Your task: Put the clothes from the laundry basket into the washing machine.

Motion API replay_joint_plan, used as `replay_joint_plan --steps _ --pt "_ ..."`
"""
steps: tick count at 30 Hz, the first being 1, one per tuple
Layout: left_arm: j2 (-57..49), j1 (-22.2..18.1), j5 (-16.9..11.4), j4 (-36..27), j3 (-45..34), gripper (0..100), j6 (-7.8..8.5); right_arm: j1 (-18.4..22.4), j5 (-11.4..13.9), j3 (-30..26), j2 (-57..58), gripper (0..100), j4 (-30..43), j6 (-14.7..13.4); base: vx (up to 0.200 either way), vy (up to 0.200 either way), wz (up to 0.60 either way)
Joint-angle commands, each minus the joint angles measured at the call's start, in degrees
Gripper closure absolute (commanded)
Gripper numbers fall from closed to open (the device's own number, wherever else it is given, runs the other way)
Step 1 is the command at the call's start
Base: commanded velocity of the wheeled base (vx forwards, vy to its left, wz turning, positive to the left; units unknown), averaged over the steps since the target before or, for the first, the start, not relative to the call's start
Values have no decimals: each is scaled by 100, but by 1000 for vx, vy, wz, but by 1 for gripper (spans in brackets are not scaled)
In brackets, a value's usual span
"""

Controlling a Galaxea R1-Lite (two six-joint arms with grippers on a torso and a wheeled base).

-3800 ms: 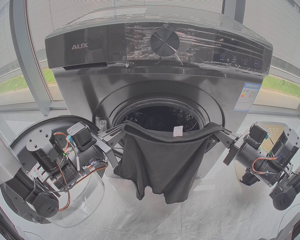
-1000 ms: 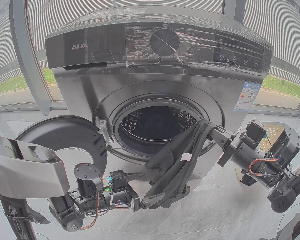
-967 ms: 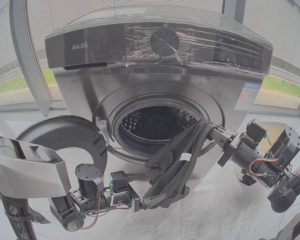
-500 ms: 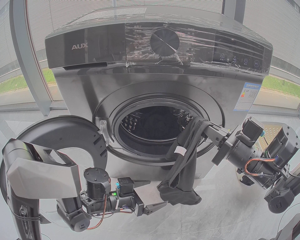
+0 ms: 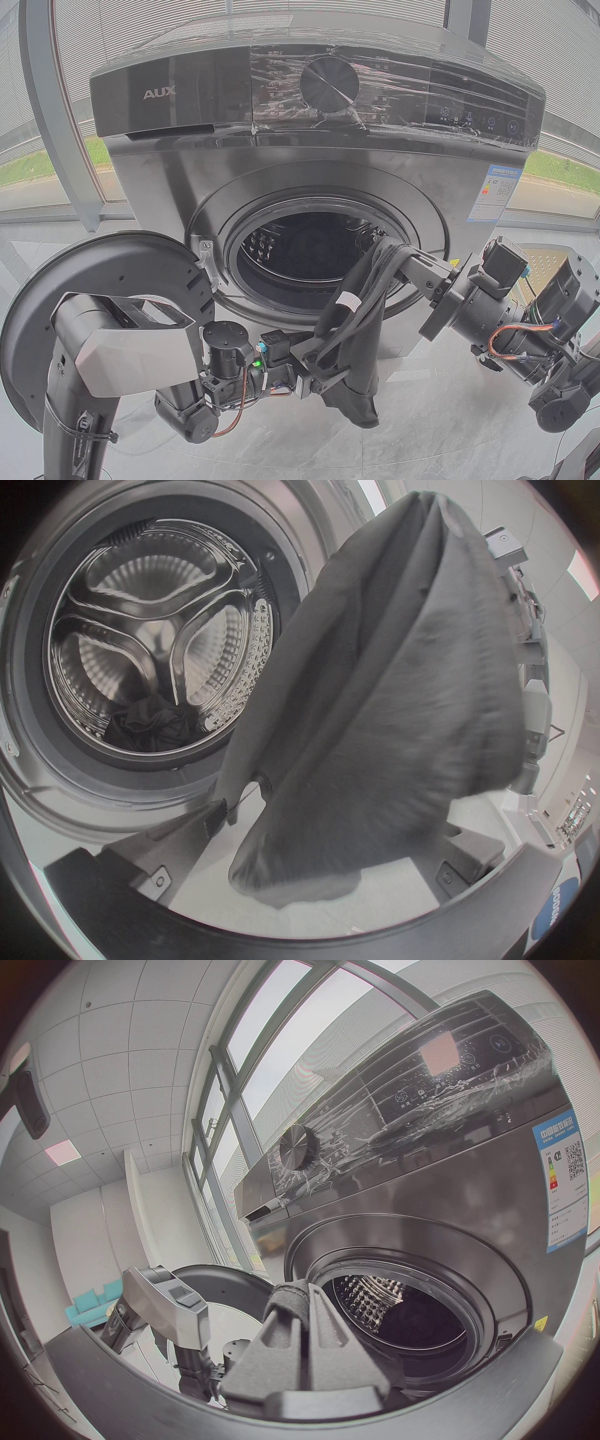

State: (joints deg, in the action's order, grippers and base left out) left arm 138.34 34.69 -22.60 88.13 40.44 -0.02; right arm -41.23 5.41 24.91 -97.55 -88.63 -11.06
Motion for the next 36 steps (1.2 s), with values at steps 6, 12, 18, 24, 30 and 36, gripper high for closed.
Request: replay_joint_plan --steps 6,12,18,24,30,36 --pt "782 -7 309 -32 1063 0 -6 -245 12 -38 78 100 -6 -116 0 0 0" --pt "1108 -7 564 -199 1634 0 2 -351 4 -65 166 100 -6 -213 0 0 0" --pt "1151 20 590 -340 1924 100 -6 -342 4 -109 166 100 -6 -204 0 0 0" --pt "1108 64 590 -261 1871 100 -15 -280 4 -109 148 100 -6 -213 0 0 0" --pt "817 134 590 73 1283 100 11 -113 -23 -65 78 100 21 -213 0 0 0" --pt "-114 292 450 100 8 100 99 511 -128 32 -344 100 -6 -221 0 0 0"
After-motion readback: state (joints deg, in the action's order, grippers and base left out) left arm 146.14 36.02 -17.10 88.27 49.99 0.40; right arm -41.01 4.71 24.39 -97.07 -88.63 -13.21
